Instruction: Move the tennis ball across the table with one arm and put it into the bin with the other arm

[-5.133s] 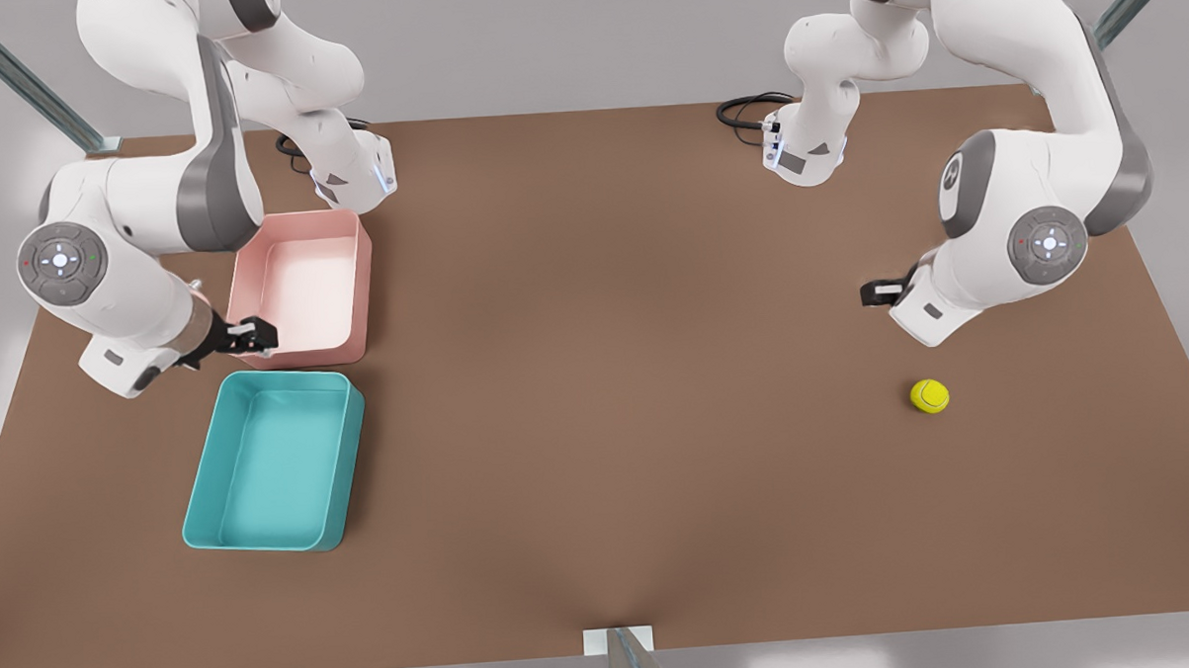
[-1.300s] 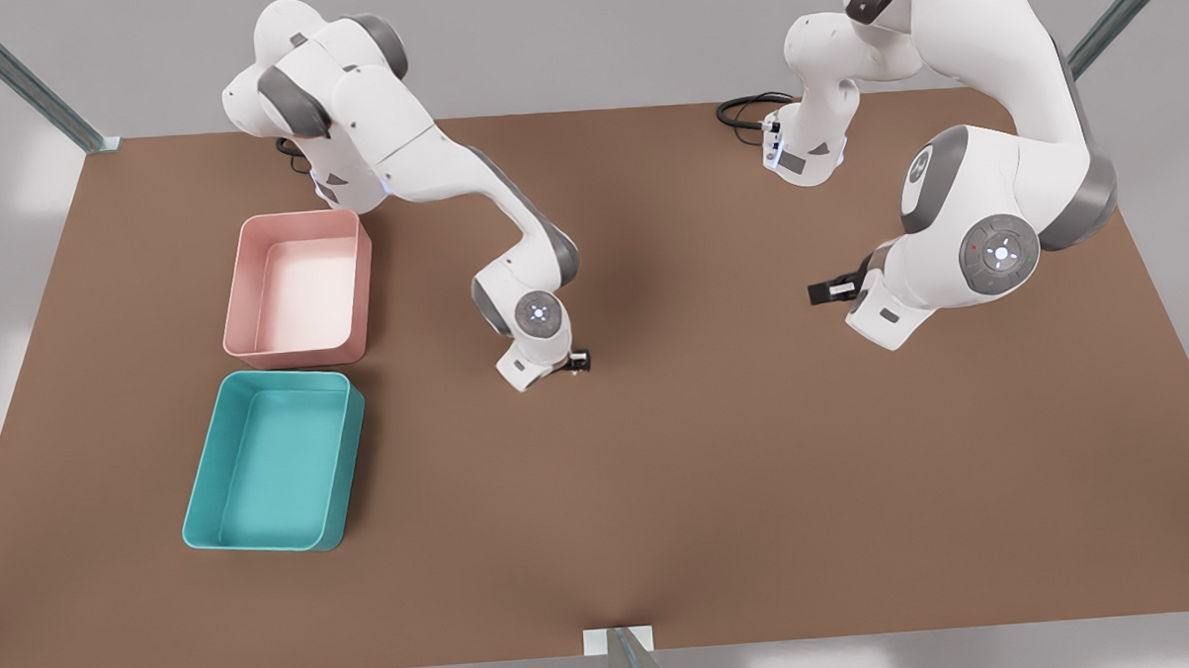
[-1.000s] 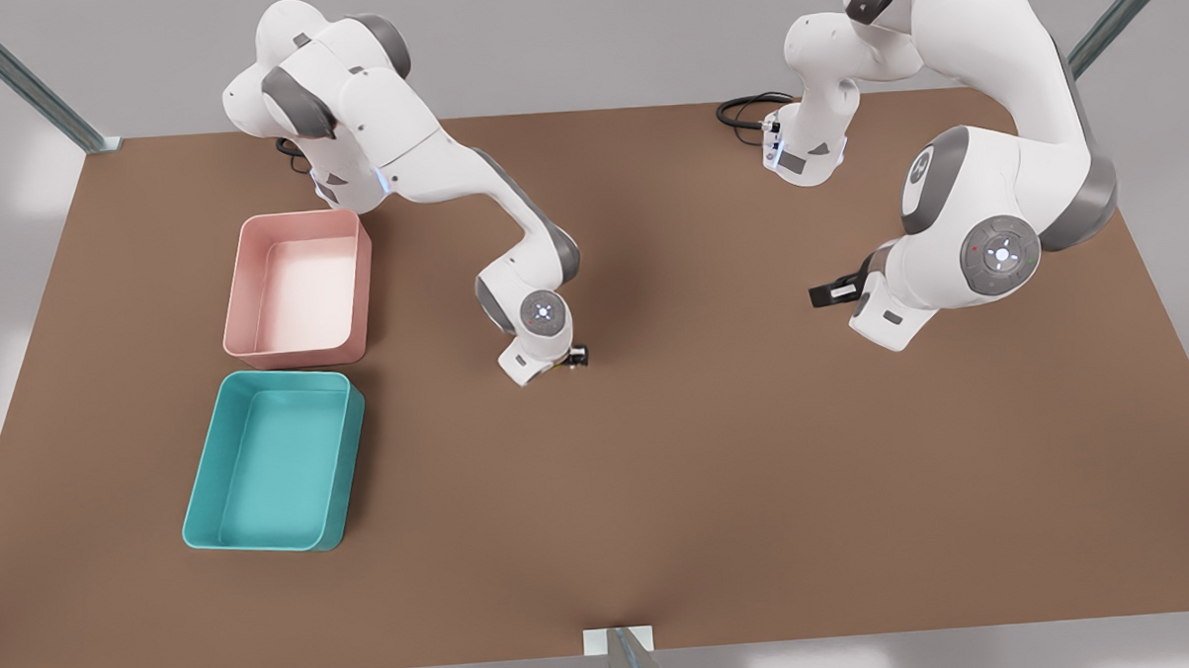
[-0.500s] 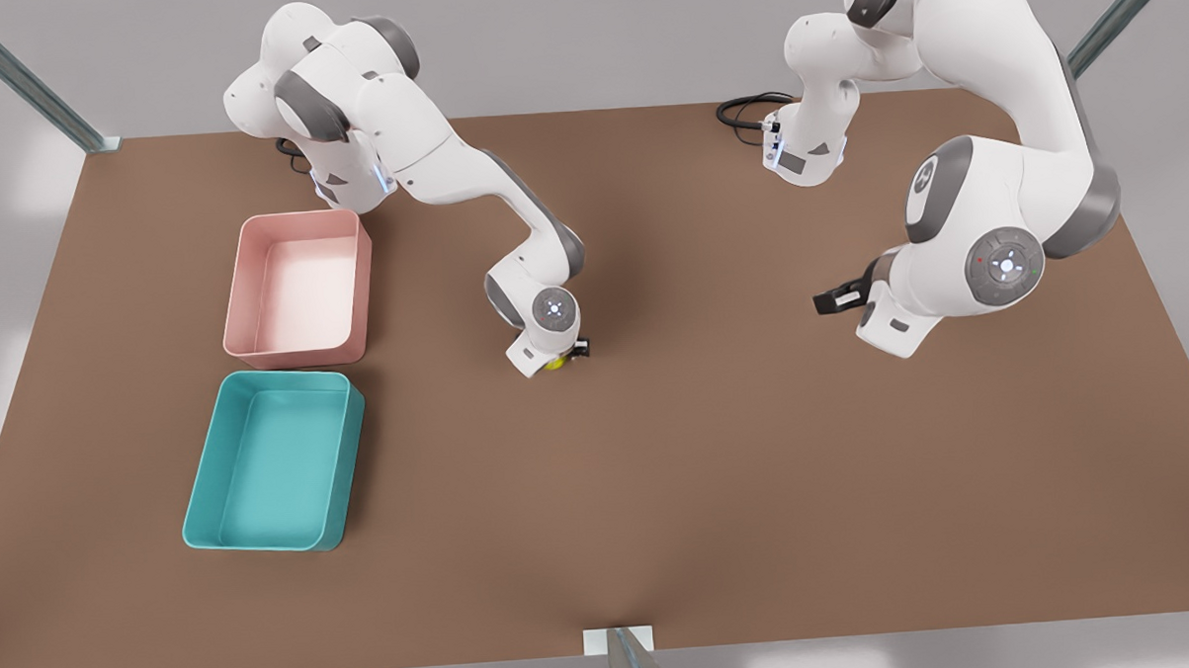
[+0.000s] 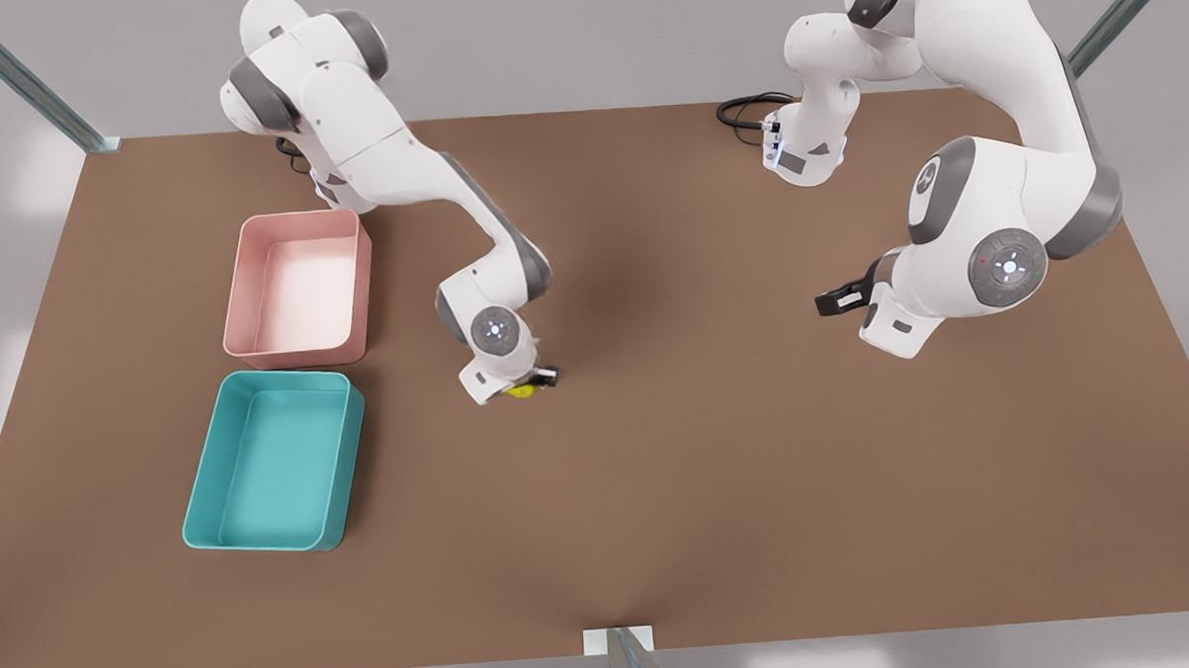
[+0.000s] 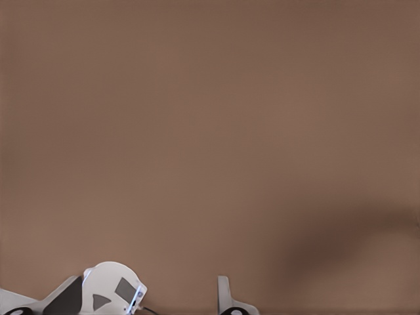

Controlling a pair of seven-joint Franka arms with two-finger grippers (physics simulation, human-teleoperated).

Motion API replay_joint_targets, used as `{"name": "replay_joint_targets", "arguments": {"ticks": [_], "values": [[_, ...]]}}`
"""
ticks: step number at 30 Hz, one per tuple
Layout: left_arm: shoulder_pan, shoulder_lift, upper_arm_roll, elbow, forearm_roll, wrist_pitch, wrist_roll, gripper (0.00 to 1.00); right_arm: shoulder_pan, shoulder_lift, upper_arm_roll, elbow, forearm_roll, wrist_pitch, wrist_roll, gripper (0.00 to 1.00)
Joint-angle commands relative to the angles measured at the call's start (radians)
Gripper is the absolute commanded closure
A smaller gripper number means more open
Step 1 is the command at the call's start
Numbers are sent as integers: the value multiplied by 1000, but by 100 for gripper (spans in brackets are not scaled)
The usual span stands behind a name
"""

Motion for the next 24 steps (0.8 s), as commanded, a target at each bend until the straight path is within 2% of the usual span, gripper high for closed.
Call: {"name": "replay_joint_targets", "arguments": {"ticks": [1,3,6,8,12,13,14,18,19,21,22,24], "values": [[0,-2,0,0,0,-3,-13,0,-90,-25,-6,27,-18,-132,-416,43],[0,0,0,0,0,-1,-13,0,-184,-29,-46,66,-49,-198,-624,43],[0,0,0,0,0,-1,-13,0,-187,-19,-231,112,-98,-198,-988,43],[0,5,0,2,0,-1,-13,0,-190,-3,-302,118,-138,-196,-1032,43],[1,6,0,0,2,0,-13,0,-297,1,-311,112,-139,-196,-1083,41],[1,6,0,0,2,0,-13,0,-307,6,-311,112,-130,-195,-1083,4],[1,6,0,0,2,0,-13,0,-320,24,-309,118,-126,-195,-1083,0],[0,8,0,0,2,0,-13,0,-299,41,-299,159,-50,-199,-1074,0],[0,8,0,0,2,0,-13,0,-274,38,-300,207,-49,-260,-1062,0],[0,9,0,0,2,-1,-13,0,-204,37,-302,369,-60,-563,-729,0],[1,9,0,2,2,0,-13,0,-175,-8,-311,391,-69,-661,-576,0],[1,9,0,2,11,5,-12,0,-205,-172,-261,385,-95,-804,-565,0]]}}
